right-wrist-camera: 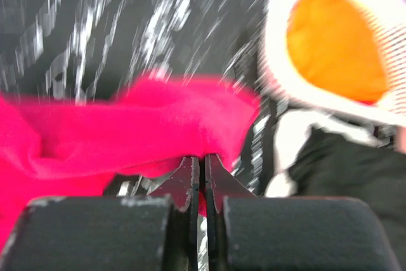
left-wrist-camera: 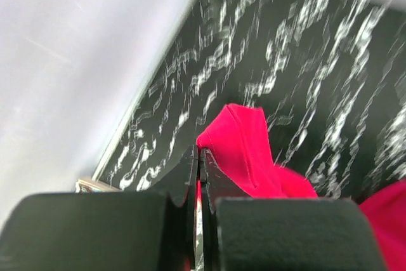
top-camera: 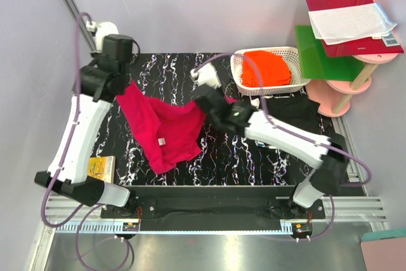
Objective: Fold and stack the t-shirts
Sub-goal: Flatten out the tshirt
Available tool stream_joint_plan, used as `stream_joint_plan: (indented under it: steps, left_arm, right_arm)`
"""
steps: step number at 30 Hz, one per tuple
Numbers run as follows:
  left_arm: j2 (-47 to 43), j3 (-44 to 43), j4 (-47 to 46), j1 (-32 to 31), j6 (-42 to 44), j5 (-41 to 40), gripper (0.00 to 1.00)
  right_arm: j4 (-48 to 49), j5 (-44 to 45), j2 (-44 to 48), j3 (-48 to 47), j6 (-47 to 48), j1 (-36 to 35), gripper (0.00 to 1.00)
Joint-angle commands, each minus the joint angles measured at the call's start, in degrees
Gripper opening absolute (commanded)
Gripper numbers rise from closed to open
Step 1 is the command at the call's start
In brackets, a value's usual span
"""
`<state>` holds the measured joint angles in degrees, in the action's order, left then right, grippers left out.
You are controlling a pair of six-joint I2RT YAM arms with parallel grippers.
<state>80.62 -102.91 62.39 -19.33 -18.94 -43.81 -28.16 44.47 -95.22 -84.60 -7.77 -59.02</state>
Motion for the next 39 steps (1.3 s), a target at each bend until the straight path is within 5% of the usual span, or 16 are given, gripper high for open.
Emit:
stream_joint_plan:
  steps: [1,12,19,25,32,39]
  left_arm:
    - [-4.6,-9.4,2.6,0.5,0.6,-6.5,0.0]
    - [-30.9,1.0,1.3,0.4,0.2,-3.9,0.0]
    - [-39.7,-8.5,0.4,0.4,6.5,1.5,0.0]
    - [-29.8,-22.3,0.1,0.3,8.9,2.6,0.0]
    - [-9.1,-27.2,0.6,0.4,9.4,4.3,0.0]
    - [8.7,-25.4,0.6,1.5,7.6,4.0,0.0]
  right_arm:
    - [0.8,10.4,10.7,-6.2,6.3,2.0,0.0]
    - [4.7,2.3,43.6,8.7,10.4,2.0,0.0]
    - [3.8,-10.6,58.2,11.8,12.5,2.0,0.0]
    - [6.6,-9.6,53.4,7.6,13.8,2.0,0.0]
    - [17.5,1.7,37.2,7.3,20.5,3.2,0.0]
    - [18.0,-15.8,22.8,10.1,6.6,20.2,0.0]
